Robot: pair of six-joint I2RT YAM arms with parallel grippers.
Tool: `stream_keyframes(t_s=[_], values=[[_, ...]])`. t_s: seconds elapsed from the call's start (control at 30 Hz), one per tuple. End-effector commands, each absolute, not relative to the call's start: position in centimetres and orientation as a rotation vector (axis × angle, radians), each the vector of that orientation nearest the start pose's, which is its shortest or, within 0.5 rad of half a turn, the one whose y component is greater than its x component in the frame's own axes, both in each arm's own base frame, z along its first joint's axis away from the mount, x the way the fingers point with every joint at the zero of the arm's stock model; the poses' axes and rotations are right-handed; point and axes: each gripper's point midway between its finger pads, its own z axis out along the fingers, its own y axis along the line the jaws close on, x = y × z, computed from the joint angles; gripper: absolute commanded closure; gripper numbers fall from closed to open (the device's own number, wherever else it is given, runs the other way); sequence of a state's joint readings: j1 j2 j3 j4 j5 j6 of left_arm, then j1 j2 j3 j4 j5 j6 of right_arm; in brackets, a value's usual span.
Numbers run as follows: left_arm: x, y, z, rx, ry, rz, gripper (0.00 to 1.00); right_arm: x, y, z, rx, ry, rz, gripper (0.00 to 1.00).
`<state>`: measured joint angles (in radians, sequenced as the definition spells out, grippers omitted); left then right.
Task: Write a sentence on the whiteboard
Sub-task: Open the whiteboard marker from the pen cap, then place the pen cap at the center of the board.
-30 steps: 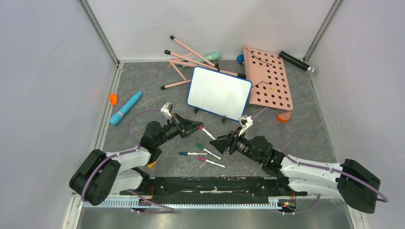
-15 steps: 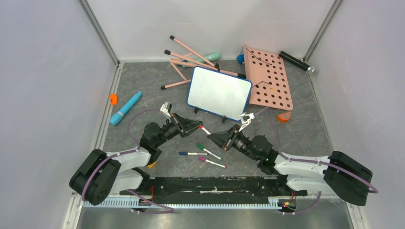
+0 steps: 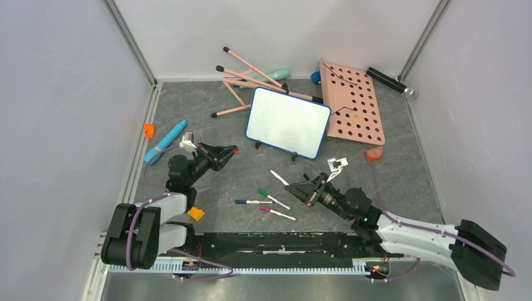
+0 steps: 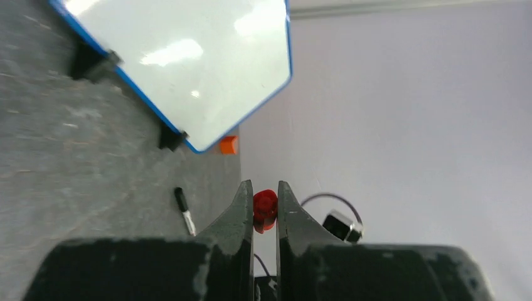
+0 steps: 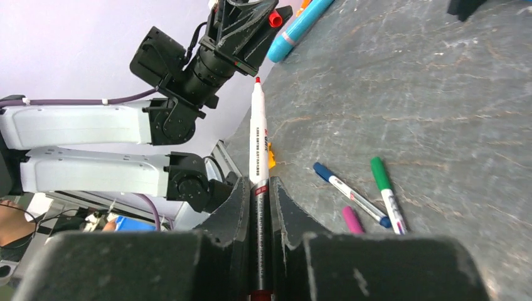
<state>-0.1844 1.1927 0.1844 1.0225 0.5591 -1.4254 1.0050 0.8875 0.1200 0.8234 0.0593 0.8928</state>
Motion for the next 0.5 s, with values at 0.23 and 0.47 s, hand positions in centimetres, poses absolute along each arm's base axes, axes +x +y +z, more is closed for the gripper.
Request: stream_keyframes(t_s=[0.23,0.47], values=[[25.4,-13.3,5.4,-0.866,2.184,-1.139,0.98,17.3,21.9,13.3,-0.008,1.825,0.992,1.0],[21.9,-8.4,1.7,-0.998,2.298,-0.692,0.95,18.7,19.7,14.3,-0.033,1.825,0.79,1.0]])
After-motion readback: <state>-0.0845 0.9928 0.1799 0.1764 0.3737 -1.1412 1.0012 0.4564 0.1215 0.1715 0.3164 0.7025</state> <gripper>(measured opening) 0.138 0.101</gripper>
